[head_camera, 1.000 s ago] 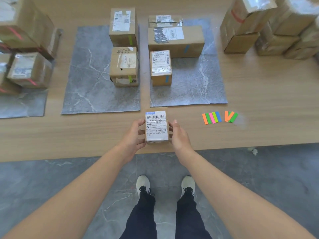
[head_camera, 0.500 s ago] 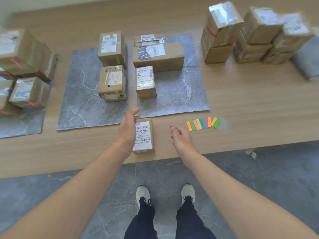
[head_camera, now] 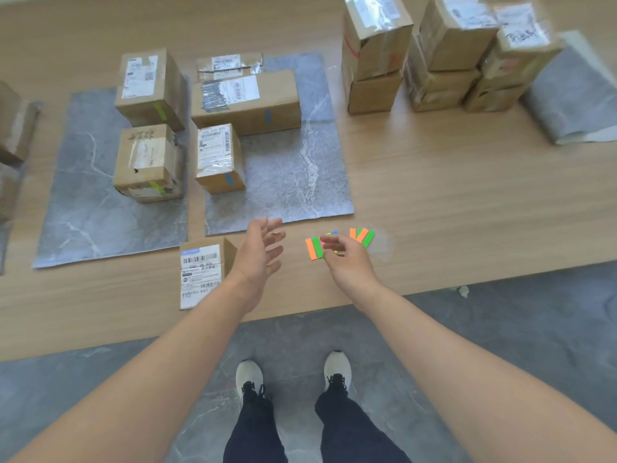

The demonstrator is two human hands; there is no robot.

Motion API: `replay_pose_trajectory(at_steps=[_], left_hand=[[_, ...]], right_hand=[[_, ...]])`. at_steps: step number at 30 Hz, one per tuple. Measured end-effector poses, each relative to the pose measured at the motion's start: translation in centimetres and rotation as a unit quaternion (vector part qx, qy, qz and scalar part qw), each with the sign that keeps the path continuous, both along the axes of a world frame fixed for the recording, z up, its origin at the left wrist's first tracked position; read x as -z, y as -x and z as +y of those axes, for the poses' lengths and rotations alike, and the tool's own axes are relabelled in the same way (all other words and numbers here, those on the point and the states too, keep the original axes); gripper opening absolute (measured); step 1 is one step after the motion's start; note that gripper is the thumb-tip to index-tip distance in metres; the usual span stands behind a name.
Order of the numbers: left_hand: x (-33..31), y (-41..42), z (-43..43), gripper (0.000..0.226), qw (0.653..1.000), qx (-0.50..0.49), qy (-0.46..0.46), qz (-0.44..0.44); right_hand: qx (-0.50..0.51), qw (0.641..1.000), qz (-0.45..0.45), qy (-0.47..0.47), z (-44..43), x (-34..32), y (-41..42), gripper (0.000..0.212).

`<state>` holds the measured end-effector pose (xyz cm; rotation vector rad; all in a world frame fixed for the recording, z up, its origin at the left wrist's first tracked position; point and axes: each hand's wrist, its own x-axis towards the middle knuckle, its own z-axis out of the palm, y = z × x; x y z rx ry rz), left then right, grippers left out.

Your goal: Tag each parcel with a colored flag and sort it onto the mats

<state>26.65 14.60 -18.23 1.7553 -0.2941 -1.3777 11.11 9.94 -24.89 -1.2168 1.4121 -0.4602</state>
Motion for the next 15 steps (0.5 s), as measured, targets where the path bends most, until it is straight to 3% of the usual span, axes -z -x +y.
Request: replay_pose_trajectory(at_steps=[11, 15], left_hand=[[3.5, 3.0, -3.0, 0.048, 0.998, 0.009, -0.046, 0.039], [4.2, 3.5, -3.4, 0.048, 0.998, 0.020, -0.053, 0.039]], right_hand=[[-0.040, 0.999, 0.025, 0.010, -2.4, 3.5, 1.7, 0.027], [-0.143, 0.973, 0.097, 0.151, -3.6, 4.6, 2.0, 0.026]])
